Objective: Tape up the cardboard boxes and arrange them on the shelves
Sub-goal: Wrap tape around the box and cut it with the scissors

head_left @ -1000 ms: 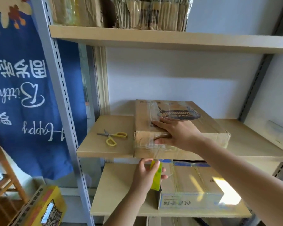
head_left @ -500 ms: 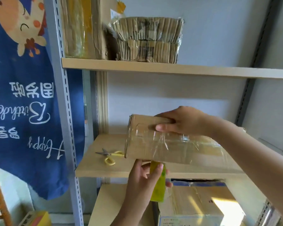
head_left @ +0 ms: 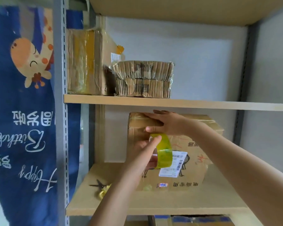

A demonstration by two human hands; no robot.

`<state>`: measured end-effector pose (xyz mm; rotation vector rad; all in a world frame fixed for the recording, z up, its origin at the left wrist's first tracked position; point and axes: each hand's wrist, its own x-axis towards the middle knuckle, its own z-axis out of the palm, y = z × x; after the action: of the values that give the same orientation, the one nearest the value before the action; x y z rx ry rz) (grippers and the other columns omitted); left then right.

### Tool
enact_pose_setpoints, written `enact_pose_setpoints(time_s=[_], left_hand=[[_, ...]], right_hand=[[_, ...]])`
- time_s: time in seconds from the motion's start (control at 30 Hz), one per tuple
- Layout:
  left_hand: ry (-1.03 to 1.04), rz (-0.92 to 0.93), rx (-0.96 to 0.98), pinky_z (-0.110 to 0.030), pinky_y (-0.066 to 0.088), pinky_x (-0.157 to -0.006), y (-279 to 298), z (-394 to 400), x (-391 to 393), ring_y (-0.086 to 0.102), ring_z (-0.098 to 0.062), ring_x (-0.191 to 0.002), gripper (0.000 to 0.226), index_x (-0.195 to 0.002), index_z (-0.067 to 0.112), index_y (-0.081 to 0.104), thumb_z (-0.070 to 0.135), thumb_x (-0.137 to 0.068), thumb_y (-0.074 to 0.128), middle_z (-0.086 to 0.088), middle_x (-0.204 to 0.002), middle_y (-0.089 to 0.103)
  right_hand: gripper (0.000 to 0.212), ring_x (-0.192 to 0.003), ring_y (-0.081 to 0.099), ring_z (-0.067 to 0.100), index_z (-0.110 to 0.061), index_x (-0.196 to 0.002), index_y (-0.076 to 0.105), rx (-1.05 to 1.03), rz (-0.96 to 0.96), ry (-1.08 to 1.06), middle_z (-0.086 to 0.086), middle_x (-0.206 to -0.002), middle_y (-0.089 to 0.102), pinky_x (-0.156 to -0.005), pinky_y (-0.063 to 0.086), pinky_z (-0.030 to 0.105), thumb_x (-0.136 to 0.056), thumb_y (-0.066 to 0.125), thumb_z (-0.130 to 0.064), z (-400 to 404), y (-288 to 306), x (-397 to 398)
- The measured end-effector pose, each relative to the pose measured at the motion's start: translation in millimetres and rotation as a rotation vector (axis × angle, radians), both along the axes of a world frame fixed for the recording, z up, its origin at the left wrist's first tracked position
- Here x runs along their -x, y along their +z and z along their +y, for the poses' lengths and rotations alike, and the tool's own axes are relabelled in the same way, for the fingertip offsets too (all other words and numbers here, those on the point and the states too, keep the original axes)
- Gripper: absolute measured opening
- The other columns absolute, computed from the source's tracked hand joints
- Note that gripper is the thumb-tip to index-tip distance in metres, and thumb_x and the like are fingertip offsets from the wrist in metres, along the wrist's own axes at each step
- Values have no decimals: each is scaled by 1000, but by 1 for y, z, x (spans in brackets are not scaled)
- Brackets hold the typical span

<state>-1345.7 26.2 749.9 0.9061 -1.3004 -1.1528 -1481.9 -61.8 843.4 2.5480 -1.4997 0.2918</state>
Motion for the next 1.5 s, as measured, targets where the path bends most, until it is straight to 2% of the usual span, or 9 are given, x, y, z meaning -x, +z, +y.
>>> enact_pose_setpoints(time_s=[0.07,0.17,0.33,0.5,0.67,0.87,1.0,1.23,1.5], left_hand=[[134,-90,104,-38,58,-82,-1,-8,-1,72,-20,-83,55,-91,14,67,67,-78,63,-4,-88,74],[505,-268,256,-10,39,-56,-8,-9,-3,56,6,-69,35,-94,29,50,60,-84,61,15,-79,60],[491,-652,18,-28,42,-58,-110,-43,4,60,-12,-67,58,-71,25,50,77,-84,30,6,-60,50],[312,-426,88,-25,41,-65,-166,-48,7,57,-6,-66,72,-74,25,61,88,-76,26,6,-62,57],[-42,-255,73,-24,44,-81,-177,-27,9,62,-4,-87,14,-89,32,68,38,-84,57,10,-85,69],[-106,-166,51,-21,46,-91,-172,1,15,64,-8,-101,53,-113,7,68,43,-87,39,2,-107,72],[-140,-125,39,-27,47,-98,-167,25,21,61,-9,-117,58,-130,18,58,49,-93,25,0,-113,73],[44,-251,225,-38,52,-87,-187,70,9,70,-23,-75,43,-88,12,67,51,-91,48,-8,-73,73],[-83,-45,201,-32,53,-68,-161,109,-1,66,-30,-60,46,-89,-5,61,41,-90,56,-25,-68,68]], right_hand=[[88,-147,20,23,-55,-148,15,-4,-54,8,-9,-160,22,-120,20,42,-69,30,-90,-9,1,-3],[91,-147,20,22,-52,-149,18,-17,-69,1,-10,-160,21,-120,19,39,-67,29,-90,-20,2,-4],[101,-150,8,28,-52,-150,0,-65,95,-64,-1,-164,6,-121,12,48,-62,27,-94,-37,7,-6],[102,-146,21,23,-45,-153,9,28,103,-56,-6,-161,22,-119,20,40,-67,37,-93,-43,6,-11],[99,-136,41,25,-46,-151,16,97,74,-43,-4,-152,39,-108,37,39,-67,37,-95,-26,1,-9],[99,-123,52,27,-48,-149,19,174,85,-46,-2,-139,52,-97,44,40,-64,32,-98,1,-5,-10],[97,-122,52,25,-51,-143,27,146,34,-27,-8,-140,50,-99,46,43,-59,32,-100,24,-3,-7],[88,-99,58,16,-49,-137,40,58,-20,-19,-13,-113,60,-92,49,39,-62,41,-95,60,8,4],[98,-130,46,20,-47,-138,46,-106,-54,-77,-11,-143,49,-111,34,48,-57,36,-100,43,16,13]])
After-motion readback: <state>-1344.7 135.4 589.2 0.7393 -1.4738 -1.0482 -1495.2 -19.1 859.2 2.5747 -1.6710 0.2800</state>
